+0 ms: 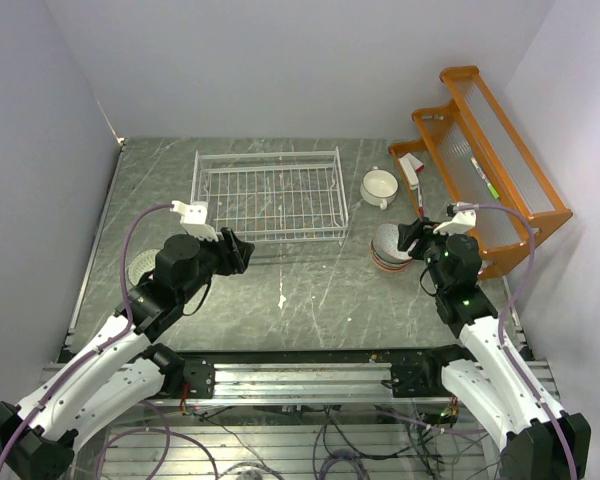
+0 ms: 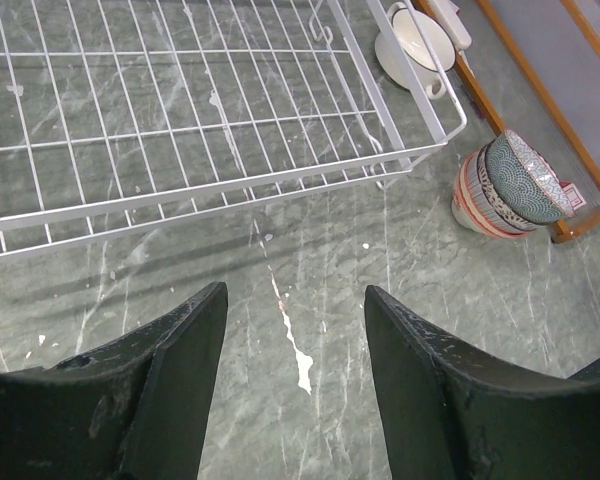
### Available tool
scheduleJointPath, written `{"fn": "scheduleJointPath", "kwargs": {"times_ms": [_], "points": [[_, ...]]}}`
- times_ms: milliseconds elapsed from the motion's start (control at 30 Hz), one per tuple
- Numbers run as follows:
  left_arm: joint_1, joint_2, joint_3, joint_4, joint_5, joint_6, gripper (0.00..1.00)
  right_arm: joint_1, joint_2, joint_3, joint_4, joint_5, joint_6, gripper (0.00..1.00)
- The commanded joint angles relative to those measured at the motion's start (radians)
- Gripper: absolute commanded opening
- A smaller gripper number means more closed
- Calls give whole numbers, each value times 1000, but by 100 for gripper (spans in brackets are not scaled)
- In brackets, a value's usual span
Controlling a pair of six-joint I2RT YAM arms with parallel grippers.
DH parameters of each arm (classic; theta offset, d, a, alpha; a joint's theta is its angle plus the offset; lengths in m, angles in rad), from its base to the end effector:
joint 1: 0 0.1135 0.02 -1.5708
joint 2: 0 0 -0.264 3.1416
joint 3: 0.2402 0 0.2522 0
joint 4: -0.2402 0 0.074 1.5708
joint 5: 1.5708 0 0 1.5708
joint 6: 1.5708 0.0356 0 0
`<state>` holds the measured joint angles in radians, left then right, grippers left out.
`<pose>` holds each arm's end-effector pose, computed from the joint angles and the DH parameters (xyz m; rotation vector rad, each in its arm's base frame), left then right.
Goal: Unload the bowls from the dish rack
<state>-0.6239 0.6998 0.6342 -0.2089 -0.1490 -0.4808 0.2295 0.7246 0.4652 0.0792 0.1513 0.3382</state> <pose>0.1423 -0.0959 0.2977 0.0285 1.8896 -0.6298 0.1784 0.0362 0.2641 0.2060 1.7452 0.2822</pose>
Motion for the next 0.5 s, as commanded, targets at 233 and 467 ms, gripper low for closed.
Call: {"fn": "scheduleJointPath", "kwargs": {"times_ms": [233,467], "points": [[-8,-11,11,-16,-21,-15,66,3,15,3,14,-5,-8,59],[-8,-5,19,-21,-7,-19,64,3,11,-5,22,-23,-12,62]]}}
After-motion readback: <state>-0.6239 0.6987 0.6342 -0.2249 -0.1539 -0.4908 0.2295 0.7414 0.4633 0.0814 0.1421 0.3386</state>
